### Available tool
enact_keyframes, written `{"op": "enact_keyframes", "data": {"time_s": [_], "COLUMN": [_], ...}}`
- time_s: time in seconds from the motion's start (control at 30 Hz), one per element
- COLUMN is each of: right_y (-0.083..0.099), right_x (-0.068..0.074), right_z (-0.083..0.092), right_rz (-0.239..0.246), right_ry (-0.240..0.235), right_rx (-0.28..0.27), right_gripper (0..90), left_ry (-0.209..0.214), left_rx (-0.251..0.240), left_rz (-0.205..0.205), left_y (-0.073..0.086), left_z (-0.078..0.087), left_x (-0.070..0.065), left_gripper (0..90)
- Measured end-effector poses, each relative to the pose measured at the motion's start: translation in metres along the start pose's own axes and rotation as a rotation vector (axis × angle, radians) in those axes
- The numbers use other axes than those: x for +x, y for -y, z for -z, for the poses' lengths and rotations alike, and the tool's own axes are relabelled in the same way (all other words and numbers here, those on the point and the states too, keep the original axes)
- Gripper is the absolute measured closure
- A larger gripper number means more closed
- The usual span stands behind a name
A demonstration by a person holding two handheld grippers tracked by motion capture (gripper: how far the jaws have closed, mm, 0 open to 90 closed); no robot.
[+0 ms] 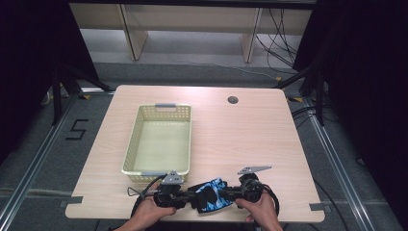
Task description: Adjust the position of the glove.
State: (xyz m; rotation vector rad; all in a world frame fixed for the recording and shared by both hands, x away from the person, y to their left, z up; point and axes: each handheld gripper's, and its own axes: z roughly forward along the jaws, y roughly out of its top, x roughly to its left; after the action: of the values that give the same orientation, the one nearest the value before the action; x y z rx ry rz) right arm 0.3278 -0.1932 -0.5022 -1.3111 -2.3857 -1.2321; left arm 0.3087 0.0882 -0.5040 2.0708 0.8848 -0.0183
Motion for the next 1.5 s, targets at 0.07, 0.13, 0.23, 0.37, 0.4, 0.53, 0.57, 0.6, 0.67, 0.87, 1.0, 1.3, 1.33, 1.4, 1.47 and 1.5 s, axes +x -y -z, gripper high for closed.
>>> {"op": "enact_keyframes", "data": {"time_s": [0.07, 0.13, 0.23, 0.37, 0.4, 0.53, 0.57, 0.6, 0.67, 0.87, 1.0, 1.3, 1.33, 1.4, 1.47, 1.5], "right_y": [-0.001, -0.002, -0.003, -0.006, -0.006, -0.007, -0.007, -0.007, -0.006, -0.002, -0.001, 0.0, 0.0, 0.0, -0.001, -0.001], "right_x": [0.001, 0.003, 0.008, 0.012, 0.013, 0.009, 0.009, 0.008, 0.008, 0.007, 0.01, 0.012, 0.014, 0.012, 0.014, 0.013], "right_z": [0.001, 0.005, 0.009, 0.012, 0.011, 0.007, 0.006, 0.004, 0.001, -0.005, -0.006, -0.012, -0.014, -0.016, -0.018, -0.019], "right_rz": [0.011, 0.027, -0.005, 0.004, -0.004, -0.015, -0.018, -0.019, -0.029, -0.021, -0.011, -0.062, -0.08, -0.051, -0.043, -0.035], "right_ry": [-0.006, -0.015, -0.038, -0.056, -0.061, -0.089, -0.077, -0.071, -0.057, -0.031, -0.026, 0.038, 0.028, 0.035, 0.038, 0.021], "right_rx": [-0.001, -0.005, -0.016, -0.039, -0.05, -0.059, -0.054, -0.049, -0.027, 0.016, 0.019, 0.04, 0.05, 0.037, 0.026, 0.034], "right_gripper": [78.8, 82.2, 84.1, 84.2, 84.1, 81.6, 80.5, 79.4, 77.9, 74.1, 73.3, 46.6, 46.4, 45.9, 46.1, 46.4], "left_ry": [-0.001, 0.003, 0.013, 0.008, 0.001, -0.001, -0.004, -0.006, -0.006, -0.009, -0.003, 0.016, 0.02, 0.036, 0.036, 0.025], "left_rx": [0.0, -0.013, -0.027, -0.065, -0.07, -0.077, -0.062, -0.046, -0.023, -0.003, -0.009, 0.062, 0.064, 0.084, 0.077, 0.102], "left_rz": [-0.024, -0.013, -0.02, -0.02, -0.002, 0.003, 0.007, 0.004, 0.007, 0.028, 0.041, 0.124, 0.145, 0.165, 0.18, 0.186], "left_y": [-0.001, -0.002, -0.008, -0.016, -0.017, -0.019, -0.018, -0.015, -0.01, -0.003, -0.003, 0.006, 0.006, 0.005, 0.006, 0.006], "left_z": [0.001, 0.003, 0.011, 0.02, 0.022, 0.024, 0.022, 0.02, 0.016, 0.018, 0.022, 0.029, 0.028, 0.029, 0.029, 0.03], "left_x": [0.0, 0.0, 0.002, 0.006, 0.007, 0.016, 0.017, 0.018, 0.021, 0.025, 0.028, 0.031, 0.03, 0.03, 0.03, 0.03], "left_gripper": [86.1, 86.3, 86.6, 86.4, 86.3, 85.8, 85.6, 85.3, 85.3, 83.1, 78.4, 57.0, 56.2, 51.9, 51.6, 51.6]}}
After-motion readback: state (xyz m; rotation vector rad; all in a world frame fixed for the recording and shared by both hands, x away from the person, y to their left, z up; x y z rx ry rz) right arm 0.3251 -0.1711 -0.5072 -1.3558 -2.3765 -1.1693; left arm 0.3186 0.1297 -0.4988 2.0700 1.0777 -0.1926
